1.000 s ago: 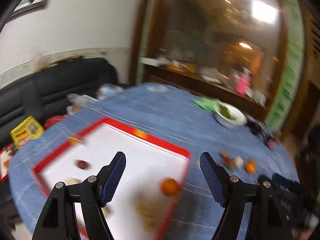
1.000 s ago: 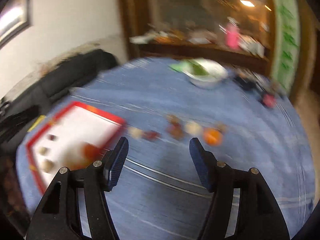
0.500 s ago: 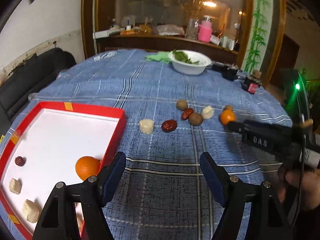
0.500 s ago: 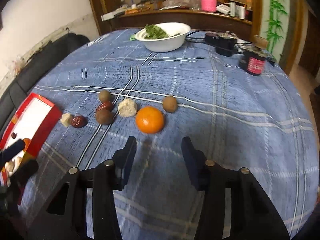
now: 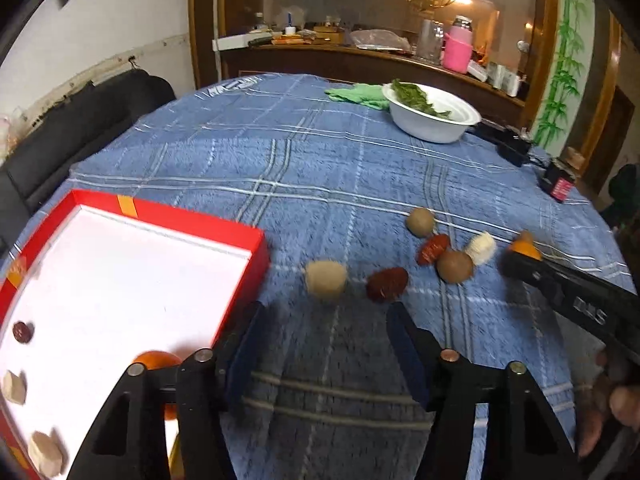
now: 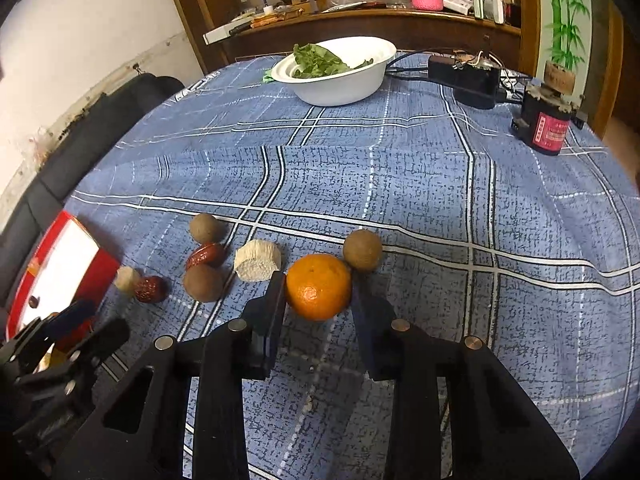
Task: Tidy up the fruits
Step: 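Grasp a second orange with the right tool while the left tool grasps a tan lump, then carry the orange and tan lump over the red-rimmed white tray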
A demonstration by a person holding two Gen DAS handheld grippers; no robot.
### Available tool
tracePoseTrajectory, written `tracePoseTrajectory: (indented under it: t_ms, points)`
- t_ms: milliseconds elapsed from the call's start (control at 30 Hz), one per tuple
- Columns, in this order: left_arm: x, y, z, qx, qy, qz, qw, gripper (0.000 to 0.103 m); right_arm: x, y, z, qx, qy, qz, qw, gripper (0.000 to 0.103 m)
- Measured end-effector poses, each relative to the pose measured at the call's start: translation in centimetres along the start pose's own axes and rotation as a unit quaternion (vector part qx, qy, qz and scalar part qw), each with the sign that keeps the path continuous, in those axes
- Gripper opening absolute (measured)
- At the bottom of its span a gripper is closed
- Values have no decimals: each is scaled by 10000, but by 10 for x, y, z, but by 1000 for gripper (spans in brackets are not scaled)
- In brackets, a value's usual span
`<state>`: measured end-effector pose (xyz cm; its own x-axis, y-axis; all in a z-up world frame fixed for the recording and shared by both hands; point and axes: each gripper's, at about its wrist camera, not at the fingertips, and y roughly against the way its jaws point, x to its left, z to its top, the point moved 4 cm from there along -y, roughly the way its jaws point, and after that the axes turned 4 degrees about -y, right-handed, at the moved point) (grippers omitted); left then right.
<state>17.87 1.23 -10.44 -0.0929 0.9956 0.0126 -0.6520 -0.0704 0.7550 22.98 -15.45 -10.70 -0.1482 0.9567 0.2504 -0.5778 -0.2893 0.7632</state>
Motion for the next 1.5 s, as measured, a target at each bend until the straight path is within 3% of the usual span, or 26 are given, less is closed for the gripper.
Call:
tracePoseTrajectory:
  t_ms: [33, 100, 133, 200, 367, 600, 733, 1000, 1267, 1500]
  points:
    - [0, -3, 2, 33, -16, 74, 10000, 51, 0, 0, 0, 2, -18, 27, 10000, 31]
    - [-1, -11, 5, 159, -64, 149, 9997, 35, -1, 0, 1, 3, -59, 81, 10000, 31]
    - [-1, -15, 6, 229, -74, 172, 9996, 35, -2, 0, 1, 3, -66, 92, 9999, 31]
    - [-1, -18, 10, 220, -88, 164, 9996, 20, -2, 0, 1, 4, -76, 107, 9999, 31]
    - [-2, -9, 3, 266, -74, -235, 9993, 20, -1, 0, 1, 8, -55, 85, 9999, 31]
    - [-3, 44, -33, 62, -193, -743, 9970, 20, 6, 4, -3, 60, 177, -174, 9997, 31]
    - [0, 67, -54, 44, -229, -1021, 9945, 19, 13, 30, -19, 22, 406, -252, 9989, 31]
    - [17, 99, -78, -136, -174, -1190, 9926, 19, 18, 101, -74, -115, 504, -153, 9985, 31]
    - [30, 117, -86, -263, -66, -1292, 9912, 19, 35, 131, -117, -194, 372, -100, 9991, 31]
    - [49, 135, -87, -466, 137, -1313, 9901, 19, 61, 140, -127, -236, 524, 70, 9983, 31]
